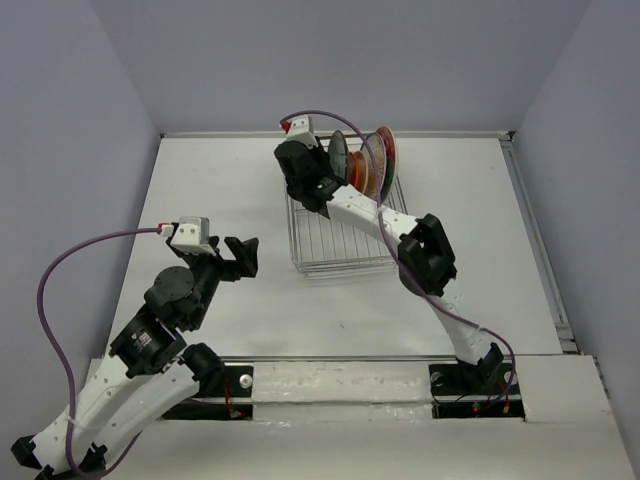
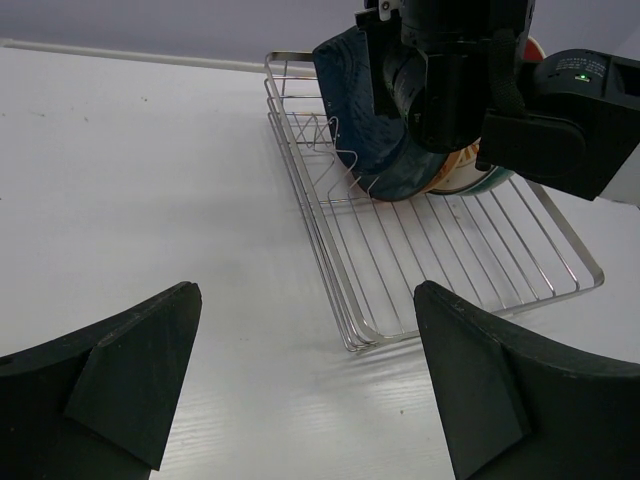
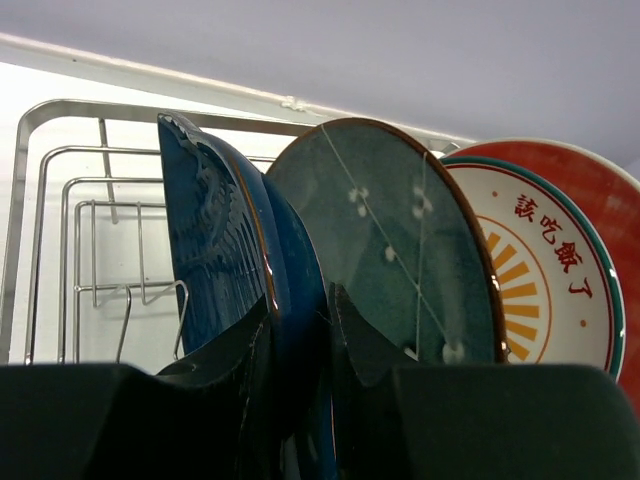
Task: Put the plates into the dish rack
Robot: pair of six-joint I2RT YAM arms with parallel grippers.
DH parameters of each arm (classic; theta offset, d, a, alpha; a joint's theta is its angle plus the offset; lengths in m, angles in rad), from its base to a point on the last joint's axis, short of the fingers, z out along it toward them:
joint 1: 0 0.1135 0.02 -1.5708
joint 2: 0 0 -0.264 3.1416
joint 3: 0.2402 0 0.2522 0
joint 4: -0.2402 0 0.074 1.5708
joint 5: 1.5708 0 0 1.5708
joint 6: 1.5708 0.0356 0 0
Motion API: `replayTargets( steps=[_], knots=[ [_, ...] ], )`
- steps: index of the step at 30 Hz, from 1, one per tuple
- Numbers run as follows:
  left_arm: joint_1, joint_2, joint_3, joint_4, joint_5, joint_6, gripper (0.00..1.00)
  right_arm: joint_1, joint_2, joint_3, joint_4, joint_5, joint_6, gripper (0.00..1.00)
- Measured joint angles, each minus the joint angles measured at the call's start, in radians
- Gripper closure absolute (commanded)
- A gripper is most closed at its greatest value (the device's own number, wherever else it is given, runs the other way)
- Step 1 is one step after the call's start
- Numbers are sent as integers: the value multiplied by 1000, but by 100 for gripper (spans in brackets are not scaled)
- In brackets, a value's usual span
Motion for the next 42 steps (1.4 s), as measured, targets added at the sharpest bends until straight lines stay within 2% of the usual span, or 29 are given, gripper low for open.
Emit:
replayTargets(
  steps=[8, 14, 20, 22, 27, 30, 31, 34, 36, 42],
  knots=[
    [0, 8, 0, 0, 0, 0, 1, -6, 6, -6, -3, -15, 62, 93],
    [0, 11, 0, 2, -5, 0, 1, -15, 6, -8, -26, -26, 145, 84],
    [0, 15, 0, 7, -8, 0, 1, -19, 6, -45, -55, -51, 254, 68],
    [0, 23, 0, 7, -8, 0, 1, -19, 6, -71, -57, -69, 293, 58],
    [0, 38, -1, 7, -8, 0, 1, -11, 3, -91, -79, -123, 341, 44],
    [2, 40, -4, 6, -13, 0, 1, -11, -12, -100, -97, -145, 354, 32],
    [3, 42, -4, 7, -14, 0, 1, -11, -26, -108, -98, -156, 358, 22],
    [6, 44, -5, 7, -26, 0, 1, -11, -88, -142, -110, -194, 371, 8],
    [6, 43, -5, 7, -40, 0, 1, -11, -164, -171, -116, -239, 380, 4],
    [6, 27, -6, 6, -87, 0, 1, -11, -435, -304, -104, -349, 403, 0]
  ],
)
